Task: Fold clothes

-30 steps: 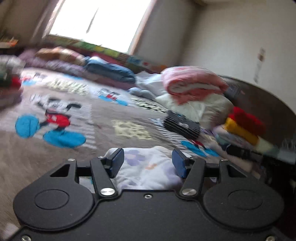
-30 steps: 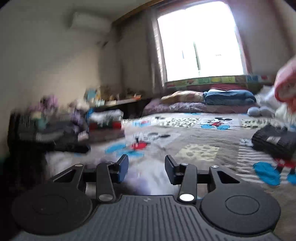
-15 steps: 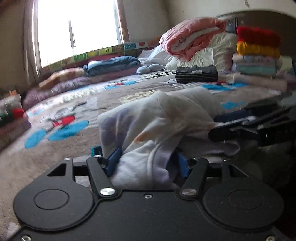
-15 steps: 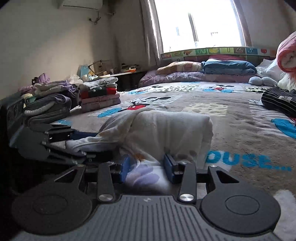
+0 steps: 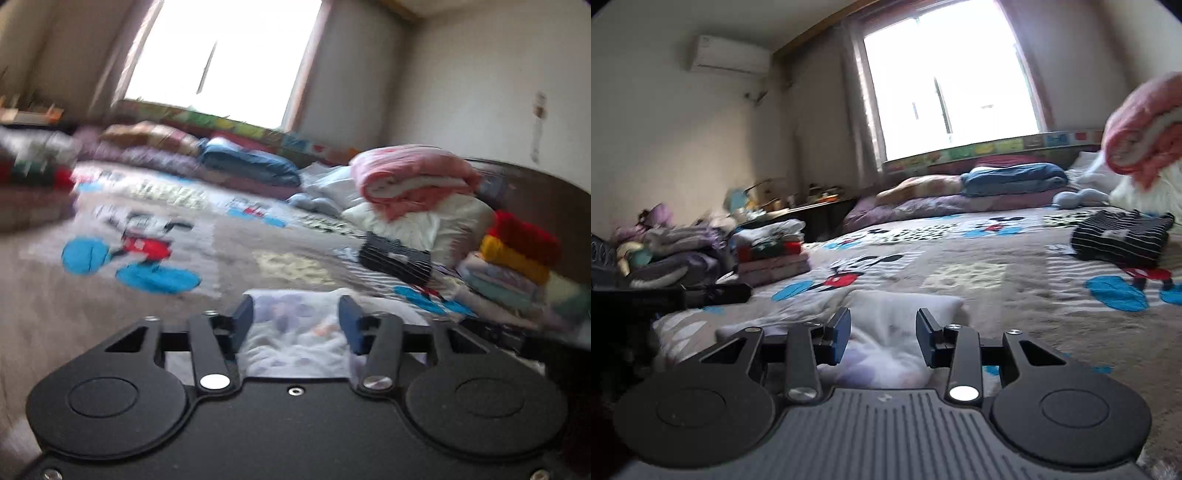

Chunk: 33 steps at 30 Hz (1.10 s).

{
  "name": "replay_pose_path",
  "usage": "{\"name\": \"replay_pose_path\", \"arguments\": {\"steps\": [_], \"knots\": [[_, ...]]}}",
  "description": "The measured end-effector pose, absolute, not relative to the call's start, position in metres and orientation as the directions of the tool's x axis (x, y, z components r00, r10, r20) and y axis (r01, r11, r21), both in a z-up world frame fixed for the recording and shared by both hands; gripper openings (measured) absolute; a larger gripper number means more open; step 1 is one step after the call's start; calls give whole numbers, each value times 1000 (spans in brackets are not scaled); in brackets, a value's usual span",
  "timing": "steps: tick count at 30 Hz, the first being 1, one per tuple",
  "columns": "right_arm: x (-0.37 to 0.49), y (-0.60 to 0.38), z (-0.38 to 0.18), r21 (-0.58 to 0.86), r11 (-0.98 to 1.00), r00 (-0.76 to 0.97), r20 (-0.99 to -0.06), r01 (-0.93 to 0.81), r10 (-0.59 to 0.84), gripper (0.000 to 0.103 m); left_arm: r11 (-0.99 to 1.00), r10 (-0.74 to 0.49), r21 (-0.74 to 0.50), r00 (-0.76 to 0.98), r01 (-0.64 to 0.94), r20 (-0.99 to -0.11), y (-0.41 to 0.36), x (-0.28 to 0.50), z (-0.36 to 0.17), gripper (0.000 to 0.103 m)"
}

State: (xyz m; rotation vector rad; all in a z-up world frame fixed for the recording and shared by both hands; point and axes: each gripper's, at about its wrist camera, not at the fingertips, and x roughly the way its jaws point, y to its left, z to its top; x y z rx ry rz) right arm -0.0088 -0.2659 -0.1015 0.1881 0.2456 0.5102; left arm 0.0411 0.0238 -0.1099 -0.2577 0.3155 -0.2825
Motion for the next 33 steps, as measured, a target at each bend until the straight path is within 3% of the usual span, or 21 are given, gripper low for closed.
{"name": "replay_pose_path", "arguments": {"steps": [5, 7, 9, 11, 14, 20, 23, 29, 33], "knots": [[2, -264, -108, 243, 864, 850, -196, -441, 489, 34, 936, -327, -249, 873, 247, -361, 5, 57, -124, 33], [10, -253, -116, 216, 870, 823, -286, -443, 490, 34, 953, -302, -164, 857, 256, -419, -11, 60, -137, 33], [21, -244, -134, 207, 877, 780, -400, -433, 480, 34, 963, -264, -69, 871, 259, -414, -25, 56, -145, 32], [22, -243, -141, 212, 880, 785, -397, -425, 475, 34, 966, -236, 1, 882, 259, -407, -34, 54, -151, 32], [22, -243, -142, 209, 882, 787, -397, -423, 472, 34, 966, -243, -22, 879, 257, -410, -31, 51, -150, 32], [10, -252, -129, 255, 884, 797, -387, -391, 464, 36, 936, -323, -258, 874, 239, -362, 8, 42, -126, 34], [1, -266, -122, 308, 878, 825, -329, -367, 460, 48, 882, -333, -438, 885, 172, -324, 38, 45, -122, 49], [17, -305, -131, 596, 753, 822, -259, -278, 508, 58, 665, -378, -746, 868, 12, -322, 85, 56, -142, 58], [33, -315, -141, 738, 627, 797, -211, -250, 566, 68, 557, -441, -829, 829, -47, -344, 89, 64, -160, 59]]}}
